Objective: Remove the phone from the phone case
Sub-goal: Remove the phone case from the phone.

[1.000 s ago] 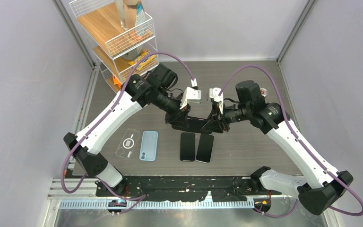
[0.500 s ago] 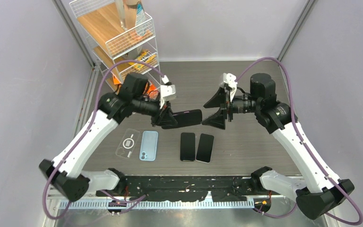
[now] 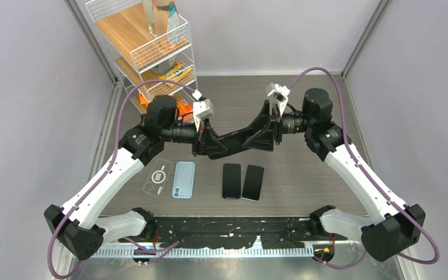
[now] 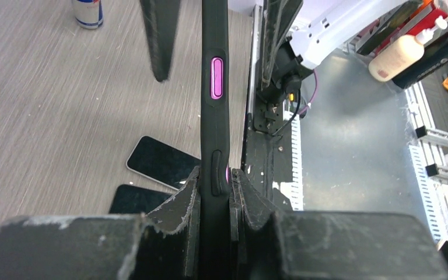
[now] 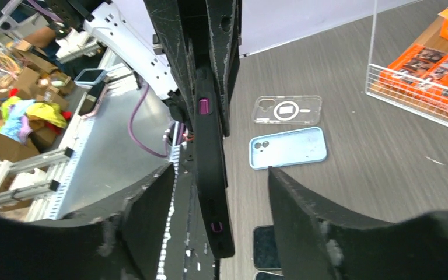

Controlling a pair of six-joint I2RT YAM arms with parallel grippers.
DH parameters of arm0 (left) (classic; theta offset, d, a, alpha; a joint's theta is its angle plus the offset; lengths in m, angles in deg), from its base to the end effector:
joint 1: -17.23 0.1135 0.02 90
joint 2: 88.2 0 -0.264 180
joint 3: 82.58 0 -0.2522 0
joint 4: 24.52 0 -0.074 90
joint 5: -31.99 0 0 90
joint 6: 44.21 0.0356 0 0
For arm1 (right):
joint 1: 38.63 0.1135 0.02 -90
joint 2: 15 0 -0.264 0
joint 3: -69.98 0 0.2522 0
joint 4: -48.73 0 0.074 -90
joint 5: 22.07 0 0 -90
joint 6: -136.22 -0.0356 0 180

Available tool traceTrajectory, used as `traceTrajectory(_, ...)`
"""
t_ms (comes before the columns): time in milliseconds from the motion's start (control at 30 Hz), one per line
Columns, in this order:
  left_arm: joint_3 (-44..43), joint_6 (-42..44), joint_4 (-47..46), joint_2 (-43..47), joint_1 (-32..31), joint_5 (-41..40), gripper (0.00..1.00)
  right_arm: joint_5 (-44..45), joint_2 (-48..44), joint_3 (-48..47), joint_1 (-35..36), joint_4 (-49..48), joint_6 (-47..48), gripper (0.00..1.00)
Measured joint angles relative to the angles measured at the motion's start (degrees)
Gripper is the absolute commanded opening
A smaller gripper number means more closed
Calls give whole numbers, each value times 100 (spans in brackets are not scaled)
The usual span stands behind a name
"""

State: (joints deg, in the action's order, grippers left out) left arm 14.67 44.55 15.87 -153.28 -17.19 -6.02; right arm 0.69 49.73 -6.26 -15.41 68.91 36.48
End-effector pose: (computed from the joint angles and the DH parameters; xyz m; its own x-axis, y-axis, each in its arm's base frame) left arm 0.1801 -0.1574 0.3924 -0.3390 0.2162 -0.9156 0.9405 0.1019 -0.3242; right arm 0.2087 0.1253 0.3893 -0.3041 -0.0592 -0.9508 -0.9526 0.0062 0.3042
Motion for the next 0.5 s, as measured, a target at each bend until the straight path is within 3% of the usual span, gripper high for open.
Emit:
traceTrajectory(67,0,-155,-170,-48,0,-4,0,-85,4,125,2,-264,-181,47)
traceTrajectory(167,2,-402,-411,-109,0,-24,0,-179,22,236,11,-494,-352,18)
traceTrajectory(233,7,-544,-520,-142,0,15,1,-201,46,249,17,-603,-420,8)
traceTrajectory(333,42,-721,-590,-146,4,118,29,-315,57,238,17,-629,-295,6)
traceTrajectory(500,90,-560,-640,-151,2,109,58,-83,190,-330,153,739,793,6)
